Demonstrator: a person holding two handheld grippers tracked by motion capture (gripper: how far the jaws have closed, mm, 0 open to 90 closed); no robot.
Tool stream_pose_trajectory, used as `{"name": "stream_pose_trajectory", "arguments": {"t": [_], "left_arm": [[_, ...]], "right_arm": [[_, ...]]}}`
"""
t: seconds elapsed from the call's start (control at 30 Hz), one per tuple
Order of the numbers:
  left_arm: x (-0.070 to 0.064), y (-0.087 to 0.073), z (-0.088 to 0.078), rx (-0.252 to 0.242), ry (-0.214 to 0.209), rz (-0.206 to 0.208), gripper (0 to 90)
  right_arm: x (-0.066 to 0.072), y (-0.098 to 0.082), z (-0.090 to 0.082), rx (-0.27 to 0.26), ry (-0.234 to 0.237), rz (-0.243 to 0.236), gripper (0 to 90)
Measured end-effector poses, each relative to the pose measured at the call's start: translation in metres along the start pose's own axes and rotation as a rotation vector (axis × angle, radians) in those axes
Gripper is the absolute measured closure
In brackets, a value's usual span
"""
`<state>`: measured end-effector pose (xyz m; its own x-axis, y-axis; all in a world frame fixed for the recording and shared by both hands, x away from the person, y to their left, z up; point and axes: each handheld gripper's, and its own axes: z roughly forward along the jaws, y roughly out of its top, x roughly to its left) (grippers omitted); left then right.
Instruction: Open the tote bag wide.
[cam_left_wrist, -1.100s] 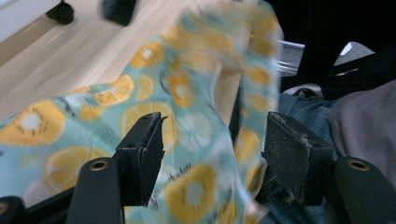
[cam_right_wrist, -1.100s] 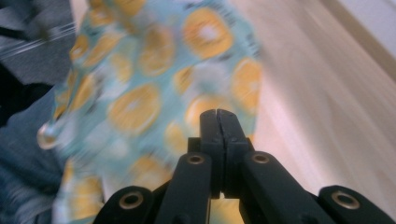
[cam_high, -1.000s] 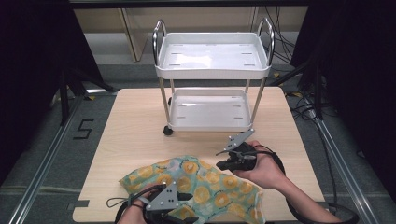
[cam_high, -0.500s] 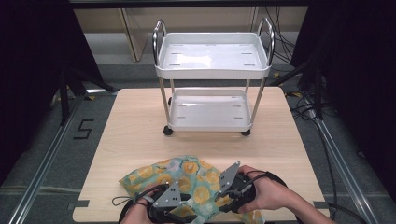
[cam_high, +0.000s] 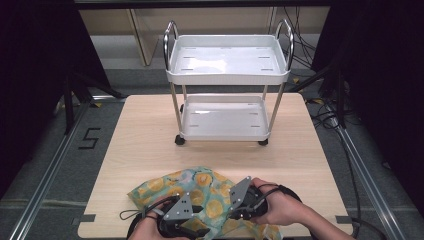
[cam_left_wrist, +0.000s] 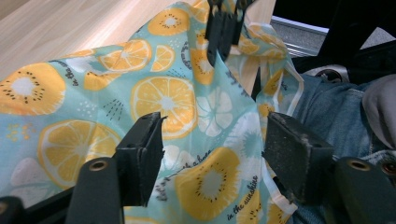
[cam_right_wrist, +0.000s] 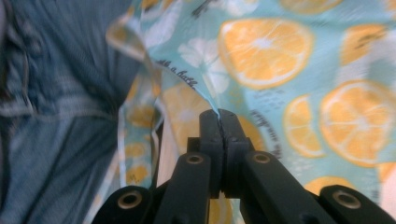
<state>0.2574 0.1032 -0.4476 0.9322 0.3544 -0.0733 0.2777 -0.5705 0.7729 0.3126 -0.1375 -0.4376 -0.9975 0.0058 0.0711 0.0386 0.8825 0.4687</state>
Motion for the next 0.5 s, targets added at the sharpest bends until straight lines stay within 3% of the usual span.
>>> {"name": "stream_pose_trajectory", "arguments": {"t": [0.03,0.07,0.13,0.17,0.2,0.27,0.3,0.37,0.47,0.5], "left_arm": [[0.0,0.001,0.0,-0.001,0.004,0.001,34.5],[-0.002,0.003,-0.002,-0.008,0.007,0.0,32.6],[-0.003,0.004,-0.003,-0.017,0.013,0.005,32.2],[-0.004,0.006,-0.005,-0.029,0.022,0.018,32.0],[-0.006,0.009,-0.008,-0.05,0.037,0.029,31.9],[-0.006,0.01,-0.01,-0.061,0.033,0.037,32.1],[-0.008,0.011,-0.011,-0.074,0.042,0.037,33.0],[-0.008,0.013,-0.014,-0.078,0.064,0.052,33.4],[-0.006,0.013,-0.013,-0.082,0.075,0.024,34.3],[-0.004,0.013,-0.012,-0.071,0.078,0.022,34.3]], "right_arm": [[-0.005,0.003,-0.002,-0.03,-0.002,-0.01,90.0],[-0.011,0.007,-0.01,-0.06,-0.022,0.058,90.0],[-0.015,0.009,-0.013,-0.088,-0.027,0.073,90.0],[-0.018,0.011,-0.016,-0.107,-0.035,0.1,90.0],[-0.025,0.015,-0.021,-0.159,-0.055,0.144,90.0],[-0.03,0.018,-0.023,-0.184,-0.075,0.149,90.0],[-0.038,0.023,-0.026,-0.212,-0.091,0.2,90.0],[-0.042,0.025,-0.028,-0.228,-0.101,0.218,90.0],[-0.055,0.034,-0.029,-0.256,-0.151,0.307,90.0],[-0.055,0.034,-0.029,-0.256,-0.151,0.307,90.0]]}}
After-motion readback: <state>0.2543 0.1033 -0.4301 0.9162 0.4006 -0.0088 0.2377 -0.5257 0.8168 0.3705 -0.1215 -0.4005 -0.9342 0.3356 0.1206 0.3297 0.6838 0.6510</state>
